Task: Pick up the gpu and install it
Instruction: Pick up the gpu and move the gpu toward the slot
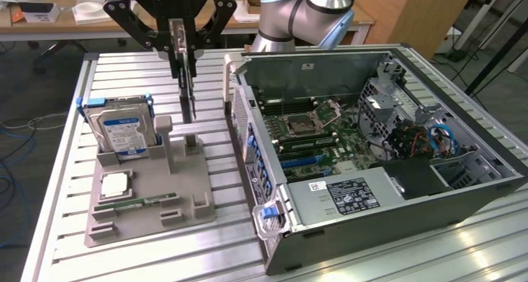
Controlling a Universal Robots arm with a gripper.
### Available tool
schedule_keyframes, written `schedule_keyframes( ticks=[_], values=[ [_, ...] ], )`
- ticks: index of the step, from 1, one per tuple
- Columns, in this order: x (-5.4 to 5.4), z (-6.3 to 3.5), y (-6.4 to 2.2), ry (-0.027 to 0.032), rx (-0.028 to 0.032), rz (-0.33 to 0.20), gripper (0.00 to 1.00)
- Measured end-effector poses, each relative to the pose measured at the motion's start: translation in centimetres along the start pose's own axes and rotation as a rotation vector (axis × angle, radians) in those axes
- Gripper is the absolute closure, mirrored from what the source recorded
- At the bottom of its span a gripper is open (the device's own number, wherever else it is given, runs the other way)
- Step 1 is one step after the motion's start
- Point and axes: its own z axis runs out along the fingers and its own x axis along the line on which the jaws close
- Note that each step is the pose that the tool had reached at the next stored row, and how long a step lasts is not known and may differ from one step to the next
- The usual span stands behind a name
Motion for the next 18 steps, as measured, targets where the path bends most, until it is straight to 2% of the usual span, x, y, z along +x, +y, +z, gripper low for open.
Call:
schedule_keyframes(
  ticks=[8, 18],
  values=[
    [-0.1, 0.00, 0.00, 0.0001, 0.0001, 0.000, 0.74],
    [-1.4, 0.05, 0.06, 0.0000, -0.0001, 0.000, 0.74]
  ],
)
